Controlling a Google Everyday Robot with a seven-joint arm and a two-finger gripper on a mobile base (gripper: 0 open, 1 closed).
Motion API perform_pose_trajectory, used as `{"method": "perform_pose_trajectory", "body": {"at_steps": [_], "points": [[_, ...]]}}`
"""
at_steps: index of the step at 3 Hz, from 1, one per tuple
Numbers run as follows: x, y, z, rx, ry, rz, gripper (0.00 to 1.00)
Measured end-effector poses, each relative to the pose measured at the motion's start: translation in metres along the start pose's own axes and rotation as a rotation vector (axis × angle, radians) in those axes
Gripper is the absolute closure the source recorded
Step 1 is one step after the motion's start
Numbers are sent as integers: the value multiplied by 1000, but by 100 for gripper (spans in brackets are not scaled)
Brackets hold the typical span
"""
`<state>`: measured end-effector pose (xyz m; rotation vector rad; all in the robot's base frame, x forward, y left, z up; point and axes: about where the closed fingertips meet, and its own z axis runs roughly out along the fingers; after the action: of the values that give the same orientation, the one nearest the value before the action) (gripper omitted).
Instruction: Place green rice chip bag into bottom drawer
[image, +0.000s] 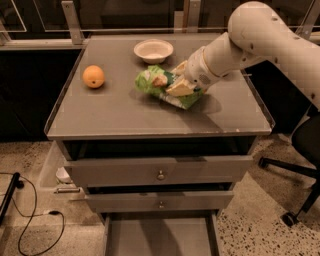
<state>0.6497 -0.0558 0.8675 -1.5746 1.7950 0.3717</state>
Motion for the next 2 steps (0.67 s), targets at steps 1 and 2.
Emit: {"method": "perform_pose_trajectory", "body": {"at_steps": [1, 2], "points": [[-6, 35, -42, 0, -46, -18, 100], [-3, 67, -83, 12, -67, -25, 100]]}}
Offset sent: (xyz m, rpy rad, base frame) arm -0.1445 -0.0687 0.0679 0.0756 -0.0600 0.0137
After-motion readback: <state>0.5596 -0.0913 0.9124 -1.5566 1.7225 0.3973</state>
